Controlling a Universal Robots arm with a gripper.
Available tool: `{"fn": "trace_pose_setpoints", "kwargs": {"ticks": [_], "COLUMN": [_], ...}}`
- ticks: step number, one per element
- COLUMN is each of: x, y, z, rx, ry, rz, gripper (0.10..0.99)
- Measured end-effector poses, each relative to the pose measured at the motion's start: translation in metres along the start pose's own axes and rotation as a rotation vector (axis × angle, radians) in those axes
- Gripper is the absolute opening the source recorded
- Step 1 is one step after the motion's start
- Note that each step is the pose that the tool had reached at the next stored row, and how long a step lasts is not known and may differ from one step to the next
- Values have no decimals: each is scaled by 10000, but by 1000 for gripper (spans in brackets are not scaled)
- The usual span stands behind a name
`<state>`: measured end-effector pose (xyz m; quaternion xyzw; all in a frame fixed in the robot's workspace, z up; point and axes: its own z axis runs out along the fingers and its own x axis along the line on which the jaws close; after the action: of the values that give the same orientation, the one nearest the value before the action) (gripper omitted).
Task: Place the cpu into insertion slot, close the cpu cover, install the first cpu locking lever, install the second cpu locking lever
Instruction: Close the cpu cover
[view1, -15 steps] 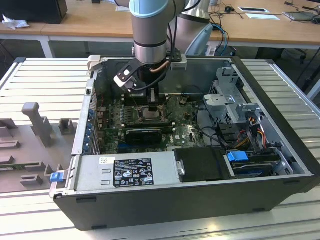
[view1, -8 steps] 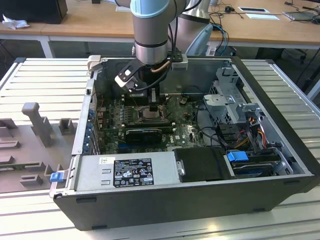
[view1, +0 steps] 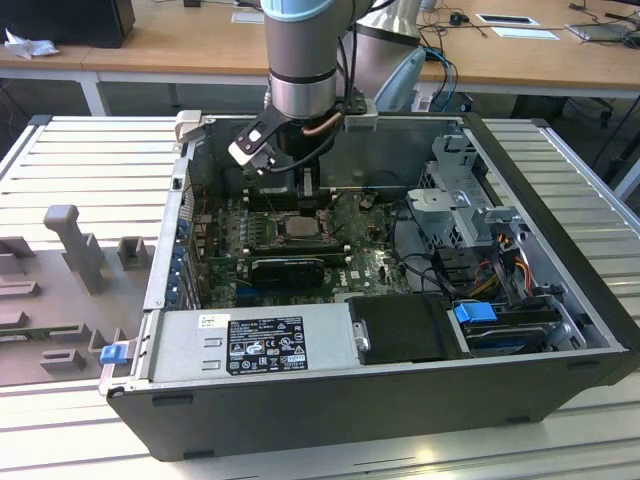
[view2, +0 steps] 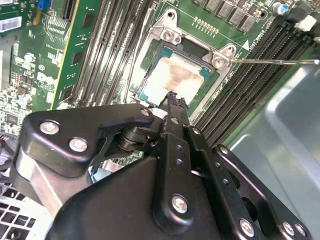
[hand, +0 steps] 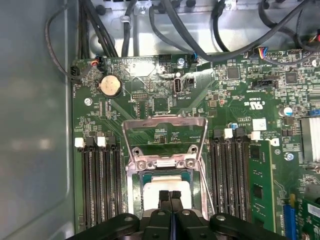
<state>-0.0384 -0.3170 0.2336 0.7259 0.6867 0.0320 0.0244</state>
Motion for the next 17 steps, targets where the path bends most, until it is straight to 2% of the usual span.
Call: {"fn": "trace_pose_setpoints", "kwargs": {"ticks": [4, 10, 17], "x": [1, 2, 2], "y": [6, 12, 15], "z": [-81, -149, -183], "rx": [0, 0, 0], "ry": [0, -1, 0], "rz": [0, 0, 0], "gripper": [106, 106, 106]}}
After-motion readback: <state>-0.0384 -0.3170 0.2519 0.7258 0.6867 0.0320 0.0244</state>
